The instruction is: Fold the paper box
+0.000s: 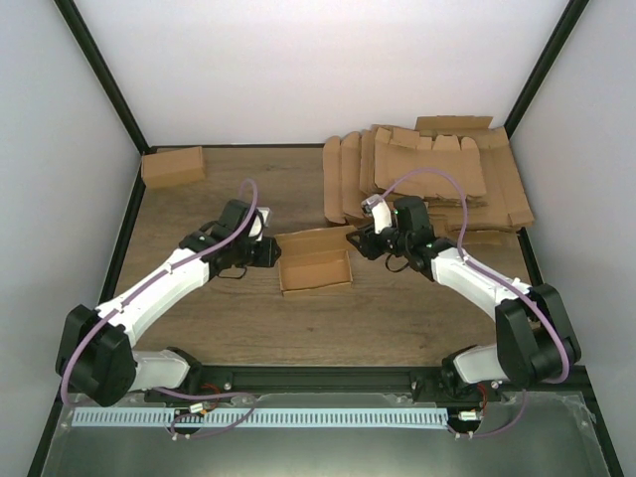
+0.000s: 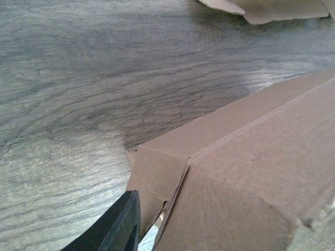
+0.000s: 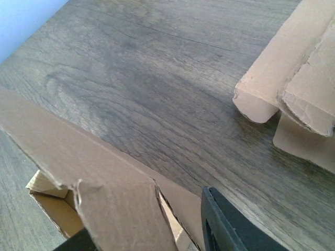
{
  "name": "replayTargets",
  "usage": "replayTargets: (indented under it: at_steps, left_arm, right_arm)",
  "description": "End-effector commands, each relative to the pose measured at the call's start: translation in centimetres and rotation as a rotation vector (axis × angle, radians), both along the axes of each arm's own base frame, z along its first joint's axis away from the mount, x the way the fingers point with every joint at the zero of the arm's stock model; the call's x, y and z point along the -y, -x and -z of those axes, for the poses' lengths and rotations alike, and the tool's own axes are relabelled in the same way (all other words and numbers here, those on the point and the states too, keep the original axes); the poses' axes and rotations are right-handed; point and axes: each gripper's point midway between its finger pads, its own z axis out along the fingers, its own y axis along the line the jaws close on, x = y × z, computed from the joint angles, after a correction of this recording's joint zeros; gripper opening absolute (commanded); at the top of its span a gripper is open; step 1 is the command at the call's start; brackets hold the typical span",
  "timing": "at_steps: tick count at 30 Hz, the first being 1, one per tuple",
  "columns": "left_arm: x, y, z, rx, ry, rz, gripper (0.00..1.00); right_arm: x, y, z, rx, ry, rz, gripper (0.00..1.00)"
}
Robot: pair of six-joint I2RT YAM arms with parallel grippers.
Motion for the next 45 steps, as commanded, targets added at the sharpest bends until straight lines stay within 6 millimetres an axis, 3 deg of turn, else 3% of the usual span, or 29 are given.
replayTargets:
  at_steps: [1,9,12,20,29,38,40,43,45]
  left_arm:
    - [0.7,0.1,0.4,-0.027,0.044,0.001,0.32]
    - [1.5,-0.1,0.4,-0.056,0.092,-0.014,0.23]
    - [1.8,-0.2,0.5,-0.081,0.104,-0.026,0.19]
    - [2.7,-0.3,0.2,-0.110,0.186,-0.057,0.16]
    - [2.3,1.0,2.1,-0.140,0.179,-0.050,0.11]
    - [1.8,2.9,3.0,-0.134,0.217,-0.040,0.10]
    - [1.8,3.2,3.0,-0.133,0.212,-0.029,0.11]
    - [1.4,3.4,2.8,-0.120,0.198,-0.026,0.21]
    - [0.9,3.5,2.2,-0.100,0.188,-0.035,0.43]
  right_arm:
    - [0.2,0.3,0.4,-0.062,-0.011,0.054,0.35]
    - [0.8,0.1,1.5,-0.095,0.037,0.110,0.39]
    - [0.7,0.3,1.6,-0.123,0.033,0.114,0.33]
    - [-1.2,1.6,-0.6,-0.196,-0.088,0.103,0.19]
    - [-2.7,3.3,0.9,-0.238,-0.088,0.101,0.15]
    - [-1.8,4.9,2.6,-0.215,-0.053,0.148,0.11]
    - [-1.3,5.0,3.1,-0.205,-0.039,0.159,0.12]
    - [-0.7,5.3,3.4,-0.182,-0.029,0.168,0.12]
    - [-0.4,5.4,3.5,-0.167,-0.027,0.172,0.12]
